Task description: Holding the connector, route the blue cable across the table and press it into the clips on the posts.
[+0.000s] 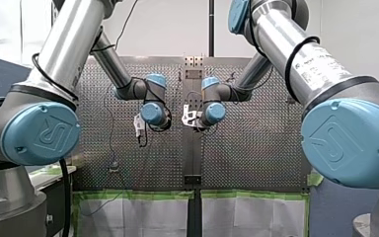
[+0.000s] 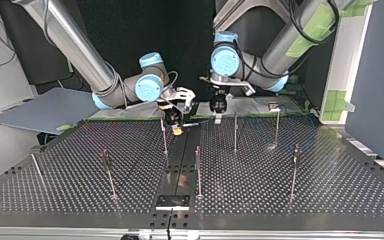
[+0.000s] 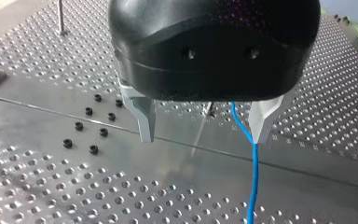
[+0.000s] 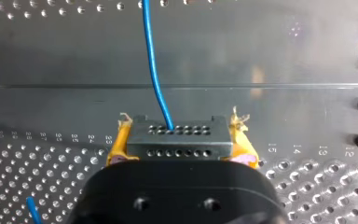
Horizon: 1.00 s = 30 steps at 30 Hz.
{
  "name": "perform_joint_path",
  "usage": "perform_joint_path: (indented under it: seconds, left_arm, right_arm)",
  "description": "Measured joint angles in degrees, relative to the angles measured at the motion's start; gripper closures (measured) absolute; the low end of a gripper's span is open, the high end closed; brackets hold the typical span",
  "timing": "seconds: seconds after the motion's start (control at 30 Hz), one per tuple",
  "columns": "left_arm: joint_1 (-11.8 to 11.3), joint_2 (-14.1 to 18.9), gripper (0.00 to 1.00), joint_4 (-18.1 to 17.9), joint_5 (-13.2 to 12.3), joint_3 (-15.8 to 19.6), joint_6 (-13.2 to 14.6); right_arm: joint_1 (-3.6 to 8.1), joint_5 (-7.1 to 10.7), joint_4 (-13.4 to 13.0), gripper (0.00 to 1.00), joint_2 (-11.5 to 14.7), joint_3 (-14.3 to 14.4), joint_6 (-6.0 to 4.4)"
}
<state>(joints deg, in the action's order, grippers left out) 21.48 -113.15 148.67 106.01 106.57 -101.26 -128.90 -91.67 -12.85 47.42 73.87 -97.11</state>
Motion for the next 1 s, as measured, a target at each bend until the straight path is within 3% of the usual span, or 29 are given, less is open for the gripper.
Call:
perform_joint_path:
  seconds: [0.57,1.0]
  left_arm:
    - [-0.6,-9.0,0.0,-0.7,-0.1,-8.3,-1.5]
    - [-1.5,-10.9,0.0,-0.7,-0.1,-8.8,-2.1]
  right_arm:
    - [0.0,0.17,0.0,1.0,0.0,0.0,0.07]
    - [0.0,0.17,0.0,1.0,0.0,0.0,0.06]
